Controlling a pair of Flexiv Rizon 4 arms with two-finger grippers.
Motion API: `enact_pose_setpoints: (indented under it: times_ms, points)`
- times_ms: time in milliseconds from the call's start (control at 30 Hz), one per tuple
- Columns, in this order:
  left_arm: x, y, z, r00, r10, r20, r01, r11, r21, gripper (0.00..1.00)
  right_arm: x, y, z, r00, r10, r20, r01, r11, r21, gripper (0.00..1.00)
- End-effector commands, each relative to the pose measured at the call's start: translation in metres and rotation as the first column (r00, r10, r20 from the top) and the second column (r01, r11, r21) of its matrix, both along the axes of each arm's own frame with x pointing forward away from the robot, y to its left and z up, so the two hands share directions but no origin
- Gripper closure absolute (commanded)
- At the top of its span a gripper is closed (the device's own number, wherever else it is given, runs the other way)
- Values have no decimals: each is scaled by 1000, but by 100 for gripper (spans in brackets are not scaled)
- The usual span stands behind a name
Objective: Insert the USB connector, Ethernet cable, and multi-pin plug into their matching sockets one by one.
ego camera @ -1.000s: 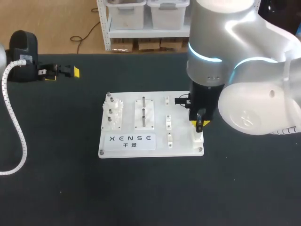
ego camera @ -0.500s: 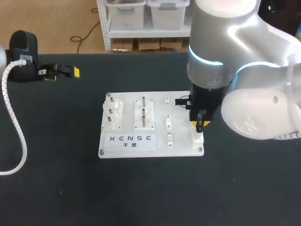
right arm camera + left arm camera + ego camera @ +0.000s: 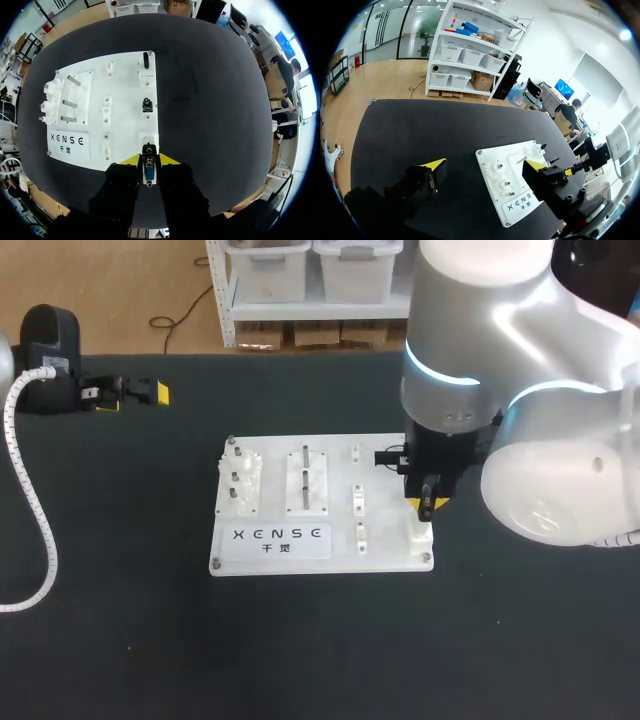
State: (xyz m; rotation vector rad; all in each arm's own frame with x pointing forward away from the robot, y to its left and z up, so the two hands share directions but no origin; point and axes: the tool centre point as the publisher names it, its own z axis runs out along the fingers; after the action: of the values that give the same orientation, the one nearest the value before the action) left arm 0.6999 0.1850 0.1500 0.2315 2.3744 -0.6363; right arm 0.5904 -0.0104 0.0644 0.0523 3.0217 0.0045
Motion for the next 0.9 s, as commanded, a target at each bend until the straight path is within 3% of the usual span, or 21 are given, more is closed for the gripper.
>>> enact_pose_setpoints:
  times_ms: [33, 900]
  points:
    - [0, 0, 0, 1000, 0, 0, 0, 1000, 0, 0, -3, -3, -2, 1000, -7, 5, 7, 1000, -1, 100]
    - [0, 0, 0, 1000, 0, 0, 0, 1000, 0, 0, -6, 0, -7, 1000, -1, -1, 1, 1000, -20, 100]
